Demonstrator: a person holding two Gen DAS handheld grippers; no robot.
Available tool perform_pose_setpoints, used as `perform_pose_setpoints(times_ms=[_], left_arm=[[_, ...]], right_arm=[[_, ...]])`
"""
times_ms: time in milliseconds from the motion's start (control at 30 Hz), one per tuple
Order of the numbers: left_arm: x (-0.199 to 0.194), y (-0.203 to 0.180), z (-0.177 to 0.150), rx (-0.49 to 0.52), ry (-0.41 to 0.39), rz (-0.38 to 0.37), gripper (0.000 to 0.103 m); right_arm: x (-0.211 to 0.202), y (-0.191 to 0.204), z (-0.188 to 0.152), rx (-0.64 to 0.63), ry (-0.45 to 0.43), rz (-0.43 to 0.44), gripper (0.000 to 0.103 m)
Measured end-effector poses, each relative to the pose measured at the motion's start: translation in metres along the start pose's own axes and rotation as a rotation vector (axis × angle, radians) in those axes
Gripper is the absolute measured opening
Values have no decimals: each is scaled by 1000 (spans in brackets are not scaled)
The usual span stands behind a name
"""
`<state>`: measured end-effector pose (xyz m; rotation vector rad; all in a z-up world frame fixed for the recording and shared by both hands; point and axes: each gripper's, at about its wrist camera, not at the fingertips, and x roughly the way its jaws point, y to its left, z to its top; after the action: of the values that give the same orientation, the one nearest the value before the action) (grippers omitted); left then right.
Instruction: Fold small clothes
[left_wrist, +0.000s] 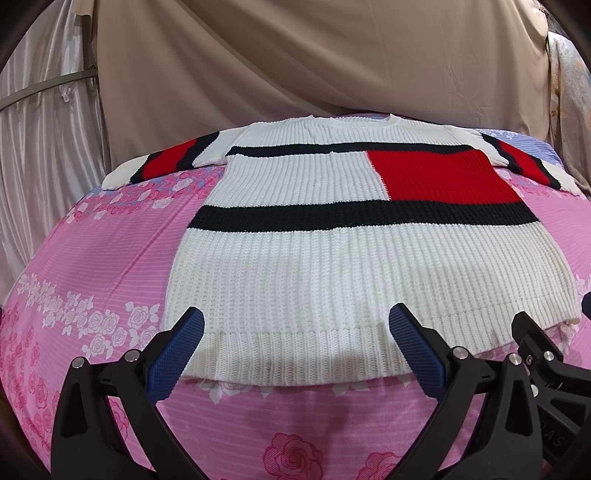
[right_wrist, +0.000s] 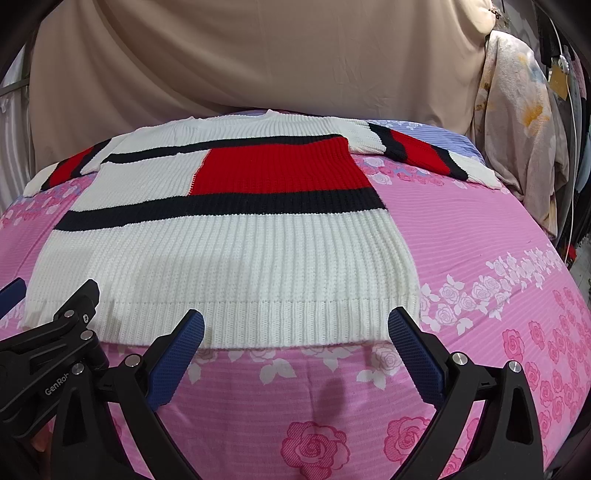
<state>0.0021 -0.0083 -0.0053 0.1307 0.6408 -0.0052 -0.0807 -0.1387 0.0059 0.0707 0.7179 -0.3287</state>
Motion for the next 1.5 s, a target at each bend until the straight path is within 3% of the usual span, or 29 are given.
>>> perform_pose_setpoints(times_ms=[1300,1400,1500], left_arm=[[0,2,0,1,4,0,98],[-1,5,-1,-12,11,-12,98],[1,12,-2,-45,42,-72,98]], right_arm=[[1,1,1,0,2,0,98],[3,-1,0,10,14,30,98],[9,-20,4,68,48,103,98]])
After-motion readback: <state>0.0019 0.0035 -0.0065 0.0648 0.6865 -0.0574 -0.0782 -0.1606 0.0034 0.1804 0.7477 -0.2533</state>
